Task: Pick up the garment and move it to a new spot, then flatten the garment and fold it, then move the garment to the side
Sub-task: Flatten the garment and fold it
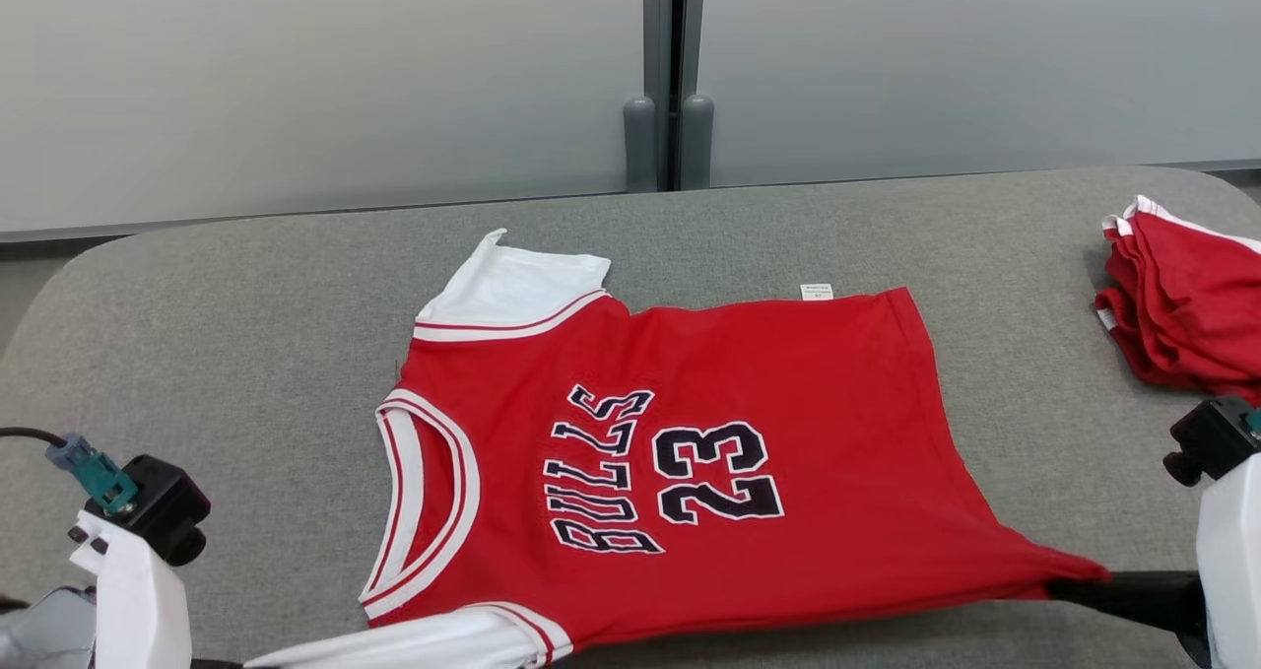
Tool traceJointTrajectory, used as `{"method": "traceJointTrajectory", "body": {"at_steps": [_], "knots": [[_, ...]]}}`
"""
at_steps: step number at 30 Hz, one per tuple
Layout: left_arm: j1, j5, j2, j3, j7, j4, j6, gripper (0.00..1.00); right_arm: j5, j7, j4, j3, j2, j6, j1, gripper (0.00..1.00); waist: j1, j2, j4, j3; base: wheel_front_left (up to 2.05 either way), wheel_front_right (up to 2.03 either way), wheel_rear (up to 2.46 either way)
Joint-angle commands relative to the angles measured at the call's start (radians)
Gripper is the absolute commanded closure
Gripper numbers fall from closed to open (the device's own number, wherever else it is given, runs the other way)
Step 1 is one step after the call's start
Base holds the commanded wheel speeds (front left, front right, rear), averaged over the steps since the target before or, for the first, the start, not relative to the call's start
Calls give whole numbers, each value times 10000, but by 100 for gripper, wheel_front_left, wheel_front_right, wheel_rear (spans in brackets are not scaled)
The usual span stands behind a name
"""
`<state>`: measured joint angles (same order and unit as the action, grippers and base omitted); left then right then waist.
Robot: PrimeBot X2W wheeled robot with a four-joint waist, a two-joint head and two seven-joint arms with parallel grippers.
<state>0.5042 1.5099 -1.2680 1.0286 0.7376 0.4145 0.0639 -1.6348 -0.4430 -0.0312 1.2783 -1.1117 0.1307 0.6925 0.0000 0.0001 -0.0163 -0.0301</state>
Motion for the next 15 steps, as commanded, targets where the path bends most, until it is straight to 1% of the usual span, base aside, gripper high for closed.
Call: {"method": "traceJointTrajectory", "body": {"at_steps": [1,3,7,13,15], "knots": [[187,57,70,-86,56,-63,-19,100,-21,-54,12,-3,31,2,149,100,0,-1,-13,-109,0,0,0],[373,60,198,-155,192,-166,-110,100,-38,-88,91,-29,119,2,327,100,0,-1,-15,-290,0,0,0],[909,-49,665,-230,738,-578,-288,100,-27,-260,380,-84,415,2,842,100,0,-1,-59,-744,0,0,0],[1969,-274,1673,-348,1528,-1634,-406,100,-2,-499,1045,-155,1119,2,1655,100,0,-1,-149,-1534,0,0,0],[2341,-391,2043,-367,1760,-2067,-507,100,-5,-592,1318,-146,1363,2,1844,100,0,-1,-177,-1747,0,0,0]]}}
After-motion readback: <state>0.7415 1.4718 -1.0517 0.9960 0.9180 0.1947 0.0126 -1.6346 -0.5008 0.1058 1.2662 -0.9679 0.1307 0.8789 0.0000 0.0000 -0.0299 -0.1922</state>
